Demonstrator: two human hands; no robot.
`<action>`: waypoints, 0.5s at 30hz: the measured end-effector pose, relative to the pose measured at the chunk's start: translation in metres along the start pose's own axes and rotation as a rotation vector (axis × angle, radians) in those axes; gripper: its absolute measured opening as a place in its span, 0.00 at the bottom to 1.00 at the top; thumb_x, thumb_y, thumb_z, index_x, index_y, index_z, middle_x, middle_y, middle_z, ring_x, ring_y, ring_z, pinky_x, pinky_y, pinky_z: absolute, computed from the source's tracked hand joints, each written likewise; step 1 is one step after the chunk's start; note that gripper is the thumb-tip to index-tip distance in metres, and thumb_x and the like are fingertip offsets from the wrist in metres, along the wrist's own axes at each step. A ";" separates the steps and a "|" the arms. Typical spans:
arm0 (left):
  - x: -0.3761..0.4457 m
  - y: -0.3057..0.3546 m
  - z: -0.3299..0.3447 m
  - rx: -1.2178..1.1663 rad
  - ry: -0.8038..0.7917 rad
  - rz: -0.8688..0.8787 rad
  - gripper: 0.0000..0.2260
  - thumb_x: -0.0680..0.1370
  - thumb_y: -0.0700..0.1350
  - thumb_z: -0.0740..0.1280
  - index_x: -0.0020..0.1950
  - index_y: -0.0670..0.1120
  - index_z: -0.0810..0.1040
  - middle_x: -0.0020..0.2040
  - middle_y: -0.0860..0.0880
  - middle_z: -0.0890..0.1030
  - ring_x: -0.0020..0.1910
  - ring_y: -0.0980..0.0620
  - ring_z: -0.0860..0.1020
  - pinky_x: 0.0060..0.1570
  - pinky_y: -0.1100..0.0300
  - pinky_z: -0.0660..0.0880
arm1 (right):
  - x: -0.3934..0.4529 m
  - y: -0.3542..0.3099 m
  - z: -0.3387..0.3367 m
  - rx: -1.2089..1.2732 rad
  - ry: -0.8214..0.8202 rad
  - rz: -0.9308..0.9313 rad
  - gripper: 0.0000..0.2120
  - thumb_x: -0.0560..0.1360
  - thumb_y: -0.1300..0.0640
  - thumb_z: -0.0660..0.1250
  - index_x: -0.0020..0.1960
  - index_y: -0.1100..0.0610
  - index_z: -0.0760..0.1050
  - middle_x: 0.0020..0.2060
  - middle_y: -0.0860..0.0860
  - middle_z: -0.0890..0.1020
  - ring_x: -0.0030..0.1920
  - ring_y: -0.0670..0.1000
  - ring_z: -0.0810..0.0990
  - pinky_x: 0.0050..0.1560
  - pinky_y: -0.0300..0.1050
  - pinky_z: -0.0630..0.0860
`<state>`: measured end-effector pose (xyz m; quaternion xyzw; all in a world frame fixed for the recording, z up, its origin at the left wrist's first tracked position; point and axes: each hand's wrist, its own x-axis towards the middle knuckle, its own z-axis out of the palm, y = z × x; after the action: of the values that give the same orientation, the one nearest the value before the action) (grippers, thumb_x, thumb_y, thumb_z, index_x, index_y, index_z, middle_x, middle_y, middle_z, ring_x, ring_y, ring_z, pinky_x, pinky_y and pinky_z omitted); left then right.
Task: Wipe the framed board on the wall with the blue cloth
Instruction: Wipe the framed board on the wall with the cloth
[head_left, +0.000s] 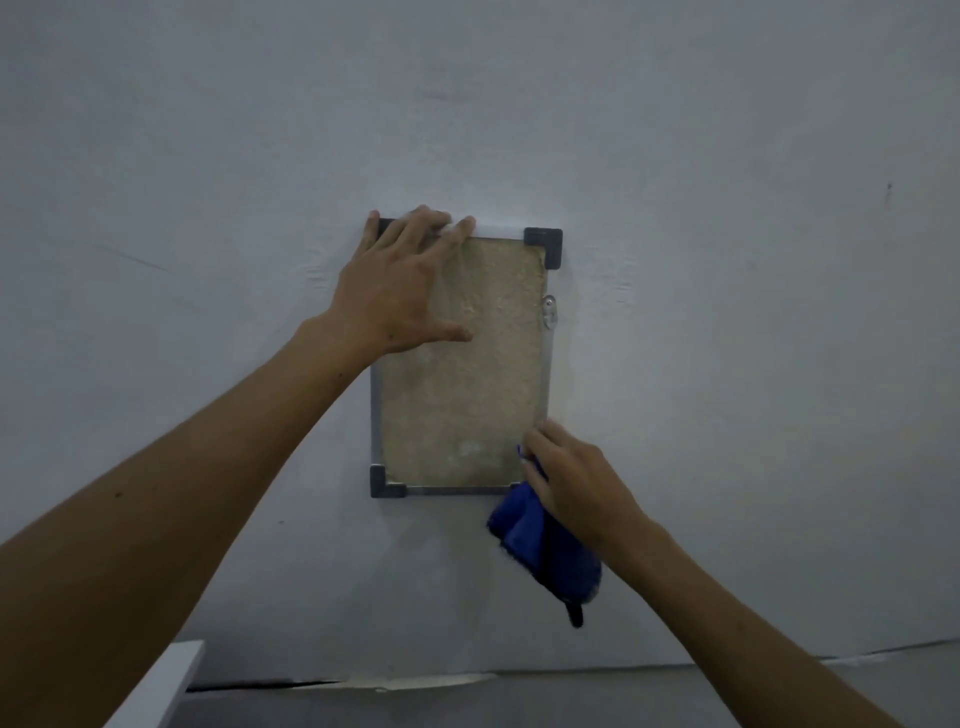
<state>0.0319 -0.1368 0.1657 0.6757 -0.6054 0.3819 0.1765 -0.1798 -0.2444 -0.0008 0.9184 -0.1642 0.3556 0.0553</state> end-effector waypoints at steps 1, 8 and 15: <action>0.000 -0.001 0.000 0.002 -0.005 0.001 0.52 0.67 0.69 0.72 0.82 0.51 0.51 0.79 0.47 0.59 0.80 0.45 0.55 0.78 0.37 0.46 | -0.006 -0.001 0.006 -0.022 -0.071 -0.014 0.04 0.81 0.60 0.63 0.48 0.60 0.74 0.47 0.53 0.76 0.38 0.52 0.76 0.40 0.48 0.77; -0.001 -0.001 0.001 0.004 -0.003 0.006 0.52 0.67 0.69 0.73 0.83 0.51 0.51 0.79 0.46 0.59 0.81 0.44 0.53 0.78 0.37 0.46 | 0.008 0.006 -0.007 0.039 0.110 0.030 0.06 0.80 0.59 0.65 0.45 0.59 0.72 0.43 0.51 0.74 0.35 0.51 0.74 0.36 0.44 0.75; -0.001 -0.003 0.001 0.030 -0.016 0.018 0.55 0.66 0.69 0.74 0.83 0.50 0.49 0.80 0.45 0.57 0.81 0.44 0.52 0.78 0.37 0.48 | -0.005 0.009 0.007 0.009 -0.091 -0.040 0.06 0.80 0.60 0.64 0.45 0.59 0.72 0.44 0.51 0.75 0.37 0.51 0.74 0.38 0.47 0.75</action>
<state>0.0350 -0.1359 0.1648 0.6758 -0.6070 0.3872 0.1579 -0.1816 -0.2527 -0.0095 0.9371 -0.1464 0.3128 0.0508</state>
